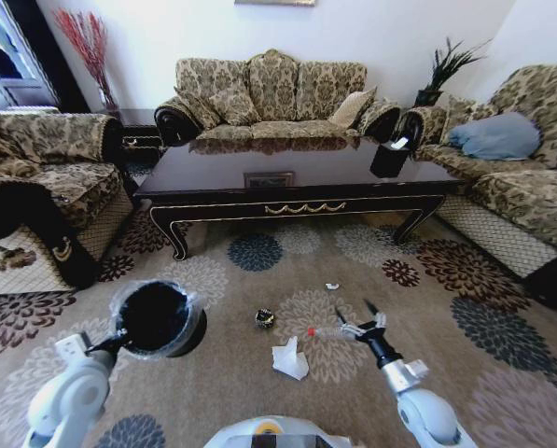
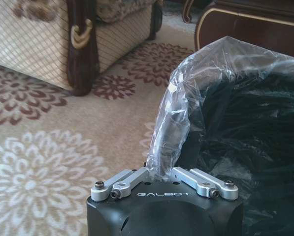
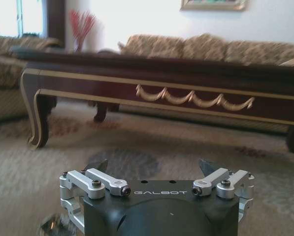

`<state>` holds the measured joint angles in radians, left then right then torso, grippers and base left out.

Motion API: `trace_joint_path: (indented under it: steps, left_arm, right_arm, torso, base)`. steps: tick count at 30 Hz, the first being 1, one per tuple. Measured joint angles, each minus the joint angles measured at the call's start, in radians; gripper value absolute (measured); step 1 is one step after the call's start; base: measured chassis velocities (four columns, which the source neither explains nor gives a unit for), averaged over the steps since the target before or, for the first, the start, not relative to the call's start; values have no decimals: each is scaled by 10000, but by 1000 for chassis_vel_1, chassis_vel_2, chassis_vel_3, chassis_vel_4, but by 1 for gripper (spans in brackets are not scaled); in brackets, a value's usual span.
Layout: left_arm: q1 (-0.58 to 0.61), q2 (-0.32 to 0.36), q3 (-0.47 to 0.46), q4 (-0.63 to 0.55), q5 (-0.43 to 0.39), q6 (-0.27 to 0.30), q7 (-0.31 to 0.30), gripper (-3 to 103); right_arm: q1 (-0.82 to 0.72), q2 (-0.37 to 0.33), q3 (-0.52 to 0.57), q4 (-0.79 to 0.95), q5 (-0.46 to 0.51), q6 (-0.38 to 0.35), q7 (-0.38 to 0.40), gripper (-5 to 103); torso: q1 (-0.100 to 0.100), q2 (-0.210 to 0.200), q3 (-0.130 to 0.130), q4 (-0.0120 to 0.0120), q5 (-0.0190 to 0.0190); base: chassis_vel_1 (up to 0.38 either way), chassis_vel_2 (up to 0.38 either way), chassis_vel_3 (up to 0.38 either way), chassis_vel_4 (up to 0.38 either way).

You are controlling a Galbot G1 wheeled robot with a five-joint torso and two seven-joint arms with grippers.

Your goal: Move to the front of the table and pick up the trash from the floor, then place it into the trash bin.

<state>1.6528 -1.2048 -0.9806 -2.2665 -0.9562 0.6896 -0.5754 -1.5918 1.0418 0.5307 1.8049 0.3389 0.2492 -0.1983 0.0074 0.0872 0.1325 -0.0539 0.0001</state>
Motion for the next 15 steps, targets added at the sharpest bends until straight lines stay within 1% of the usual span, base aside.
trace_joint_path:
  steps: [1,2,5,10,11,13,15]
  left_arm:
    - [181,-30,-160,-179,-46,3,-5,2]
    - [181,-30,-160,-179,-46,3,-5,2]
    - [638,-180,-396,-626,-68,4,-26,2]
    - [1021,-365,-498,-948,-41,4,-34,2]
    - [1171,-427,-545,-1026,-8,4,-47,2]
    - [1214,-442,-561,-1046,8,4,-50,2]
    - [1352,-493,-602,-1104,81,4,-54,2]
  right_arm:
    - [274,-151,-165,-395,-235,-107,-84,100]
    - [274,-151,-165,-395,-235,-107,-84,100]
    - [1231,-531,-619,-1737,-870,-338,-124,100]
    - [2099,-888,-1110,-3048,-1036,-394,-194,100]
    - [2460,-1064,-1344,-3536,-1051,-393,-439,100]
    - [2581,-1120,-1422,-3676,-1069,-382,-529,100]
    - [3198,-1348,-1890,-4272,-1267,-163,-936,100]
  torso:
    - [0,0,0,3,0]
    - [0,0,0,3,0]
    - [0,0,0,5,2]
    - [0,0,0,3,1]
    - [0,0,0,1,-1]
    - [0,0,1,1,-1]
    - [0,0,0,1,1]
  base:
    - [0,0,0,0]
    - [0,0,0,0]
    - [0,0,0,0]
    - [0,0,0,0]
    - [0,0,0,0]
    - [0,0,0,0]
    - [0,0,0,0]
